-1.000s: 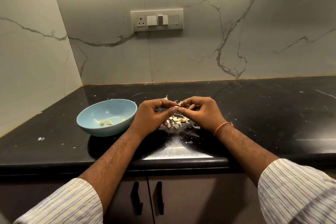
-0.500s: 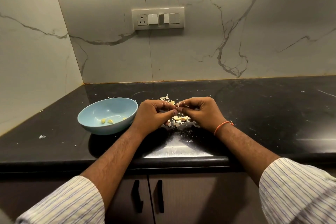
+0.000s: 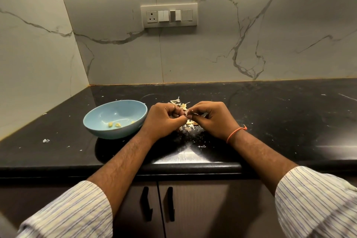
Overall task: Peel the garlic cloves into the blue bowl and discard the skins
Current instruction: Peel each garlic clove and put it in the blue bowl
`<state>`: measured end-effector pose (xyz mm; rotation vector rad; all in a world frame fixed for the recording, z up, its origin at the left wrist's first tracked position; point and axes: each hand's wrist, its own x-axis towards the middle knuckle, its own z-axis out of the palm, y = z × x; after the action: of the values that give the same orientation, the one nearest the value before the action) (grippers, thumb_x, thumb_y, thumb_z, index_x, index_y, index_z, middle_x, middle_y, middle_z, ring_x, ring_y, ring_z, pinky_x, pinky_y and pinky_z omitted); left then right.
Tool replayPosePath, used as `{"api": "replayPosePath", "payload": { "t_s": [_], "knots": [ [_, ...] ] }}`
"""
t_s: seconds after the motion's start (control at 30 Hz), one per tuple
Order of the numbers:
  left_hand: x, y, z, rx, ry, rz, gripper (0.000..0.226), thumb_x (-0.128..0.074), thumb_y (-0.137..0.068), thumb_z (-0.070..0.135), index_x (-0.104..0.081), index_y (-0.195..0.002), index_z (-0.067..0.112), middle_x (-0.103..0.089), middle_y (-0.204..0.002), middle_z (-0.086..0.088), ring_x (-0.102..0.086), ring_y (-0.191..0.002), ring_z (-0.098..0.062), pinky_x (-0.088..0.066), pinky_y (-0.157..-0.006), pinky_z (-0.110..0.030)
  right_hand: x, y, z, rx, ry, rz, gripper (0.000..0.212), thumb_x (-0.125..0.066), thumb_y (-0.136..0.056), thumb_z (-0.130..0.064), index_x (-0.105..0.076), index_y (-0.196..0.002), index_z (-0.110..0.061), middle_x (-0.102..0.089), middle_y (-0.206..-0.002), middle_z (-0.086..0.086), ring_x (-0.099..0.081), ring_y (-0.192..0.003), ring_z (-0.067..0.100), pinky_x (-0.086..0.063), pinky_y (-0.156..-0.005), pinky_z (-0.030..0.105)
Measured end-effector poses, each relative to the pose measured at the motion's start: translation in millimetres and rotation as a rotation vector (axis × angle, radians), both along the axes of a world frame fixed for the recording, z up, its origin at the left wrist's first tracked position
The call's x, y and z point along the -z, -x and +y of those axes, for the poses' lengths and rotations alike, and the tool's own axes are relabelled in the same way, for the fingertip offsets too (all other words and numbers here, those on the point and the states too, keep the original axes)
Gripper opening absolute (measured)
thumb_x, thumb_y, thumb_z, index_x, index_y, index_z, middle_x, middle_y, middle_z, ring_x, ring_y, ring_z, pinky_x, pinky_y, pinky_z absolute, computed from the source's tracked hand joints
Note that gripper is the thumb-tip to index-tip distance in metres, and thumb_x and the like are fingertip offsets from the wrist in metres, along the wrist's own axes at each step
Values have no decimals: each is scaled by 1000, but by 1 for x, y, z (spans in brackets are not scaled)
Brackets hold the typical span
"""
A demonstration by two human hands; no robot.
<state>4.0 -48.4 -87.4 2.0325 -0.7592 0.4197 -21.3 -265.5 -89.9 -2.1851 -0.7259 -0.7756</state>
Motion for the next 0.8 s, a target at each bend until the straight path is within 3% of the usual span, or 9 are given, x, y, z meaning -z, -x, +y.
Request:
{"api": "replayPosePath", "payload": {
  "t_s": [0.2,0.27,0.4,0.53,0.67,0.8],
  "knots": [
    [-2,1,-3,-3,-3,2,5,-79,-89,15,-78,-86,19,-73,-66,7,-65,-57,-10,-60,-60,-29,0,1,0,9,-85,58,17,-84,-88,-14,-83,-105,-14,-77,-92,-12,-71,-85,-4,-53,-77,11],
    [-1,1,-3,-18,6,-1,7,-78,-91,14,-77,-86,20,-73,-66,7,-68,-58,-12,-62,-61,-30,0,1,0,10,-135,109,16,-84,-88,-13,-82,-105,-13,-76,-90,-14,-70,-82,-6,-52,-75,11],
    [-1,1,-3,-3,99,21,5,-77,-93,13,-77,-97,16,-77,-82,1,-75,-64,-22,-66,-62,-41,-3,0,-1,3,-233,161,21,-85,-87,-14,-80,-107,-9,-80,-96,-5,-72,-85,-2,-55,-79,16],
    [-2,3,-1,115,125,41,33,-82,-92,19,-75,-124,16,-80,-96,-1,-77,-67,-28,-66,-64,-43,-2,1,-1,17,-259,166,23,-87,-85,-14,-80,-106,-10,-80,-96,-3,-75,-88,5,-59,-81,20],
    [-4,5,-2,103,132,32,24,-83,-91,17,-80,-113,11,-82,-93,1,-77,-66,-17,-64,-63,-28,-1,-1,-3,33,-315,157,22,-89,-82,-13,-80,-102,-13,-81,-95,-2,-78,-90,12,-64,-85,33],
    [-4,6,-2,84,180,79,22,-83,-91,20,-80,-110,11,-81,-91,-1,-76,-64,-21,-59,-56,-21,0,-3,-2,72,-327,122,16,-81,-89,-5,-80,-102,-15,-80,-97,-4,-77,-93,10,-63,-90,38]
  ]
}}
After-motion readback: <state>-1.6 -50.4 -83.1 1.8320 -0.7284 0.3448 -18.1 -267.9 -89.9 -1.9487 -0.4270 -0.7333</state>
